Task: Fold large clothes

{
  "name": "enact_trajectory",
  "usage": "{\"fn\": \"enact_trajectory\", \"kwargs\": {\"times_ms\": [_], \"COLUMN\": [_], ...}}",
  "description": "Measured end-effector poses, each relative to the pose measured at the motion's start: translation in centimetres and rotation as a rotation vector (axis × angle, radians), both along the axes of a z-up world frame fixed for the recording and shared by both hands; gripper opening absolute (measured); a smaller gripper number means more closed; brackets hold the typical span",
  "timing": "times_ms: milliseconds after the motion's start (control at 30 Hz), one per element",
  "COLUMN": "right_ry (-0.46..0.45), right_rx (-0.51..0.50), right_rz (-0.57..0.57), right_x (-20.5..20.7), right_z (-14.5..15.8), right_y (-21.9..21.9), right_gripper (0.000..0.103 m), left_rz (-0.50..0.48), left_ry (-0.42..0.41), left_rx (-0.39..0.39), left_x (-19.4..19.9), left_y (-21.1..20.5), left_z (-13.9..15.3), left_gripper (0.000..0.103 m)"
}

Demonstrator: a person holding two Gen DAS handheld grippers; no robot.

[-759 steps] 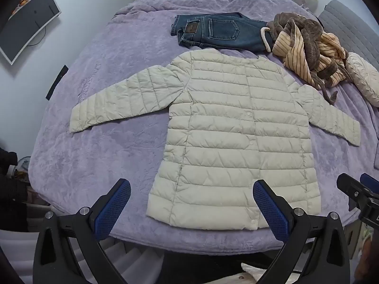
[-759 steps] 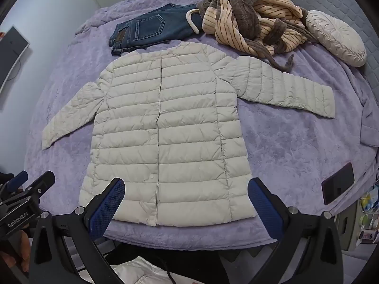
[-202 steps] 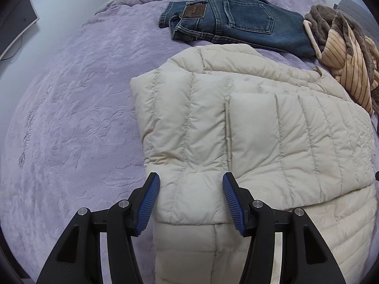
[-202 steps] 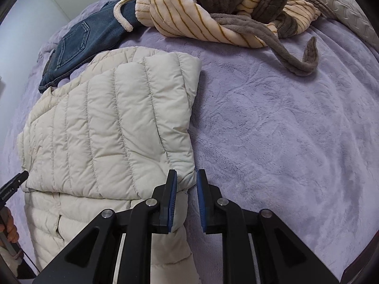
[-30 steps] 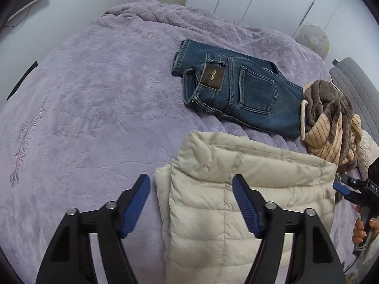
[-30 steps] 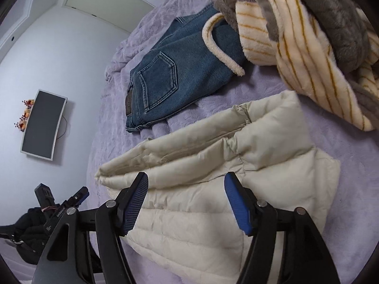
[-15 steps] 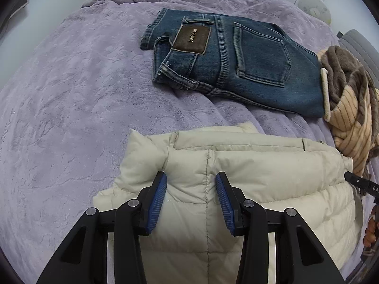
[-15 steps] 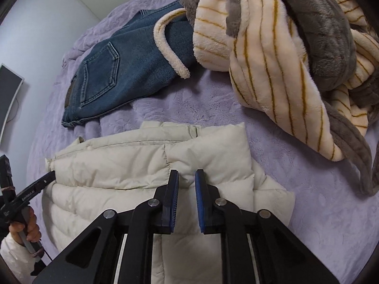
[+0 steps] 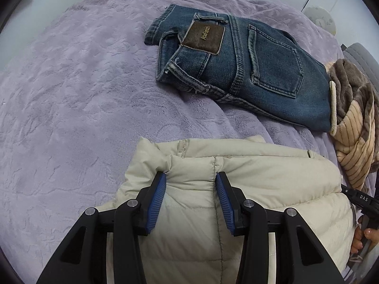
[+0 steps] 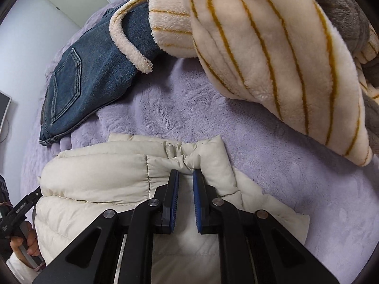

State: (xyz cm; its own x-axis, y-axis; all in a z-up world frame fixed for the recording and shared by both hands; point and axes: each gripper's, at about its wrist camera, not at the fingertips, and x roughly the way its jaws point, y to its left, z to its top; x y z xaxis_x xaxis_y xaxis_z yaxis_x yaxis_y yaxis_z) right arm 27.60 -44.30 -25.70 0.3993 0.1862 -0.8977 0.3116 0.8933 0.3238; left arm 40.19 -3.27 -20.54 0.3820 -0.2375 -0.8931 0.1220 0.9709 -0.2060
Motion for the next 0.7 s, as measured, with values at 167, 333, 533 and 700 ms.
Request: {"fn": "enact_trajectory", "kwargs": {"times_ms": [167,333,533,700], "right_ry": [-0.007,-0.024,-0.024,-0.017], "right_rx": [-0.073,-0.098,-0.068,-0.037], "right_rz": [-0.009,-0.054,-0.046,-0.043], "right_x": [-0.9,-2.8,-4.7,-7.0], "right_z": [1.8,4.1,6.4,7.7], "right_y": [-0.5,-1.0,0.0,0.6], "right_gripper": [0.012,0.016,0.016,0.016], "left_rz": [0.047,0.081,0.082,0.082], "left_ry": [-0.018,-0.023,-0.008,0.018], "left_rx": [0.031,0.049,0.055,0.047], "left_x": [0.3,-0.7,-4.1,-7.3], "left_y": [1.8,3.6,4.7,4.8], "left_z": [1.9,3.5,4.7,5.0], "left_gripper": [0.046,0.046,0.046,0.046]}}
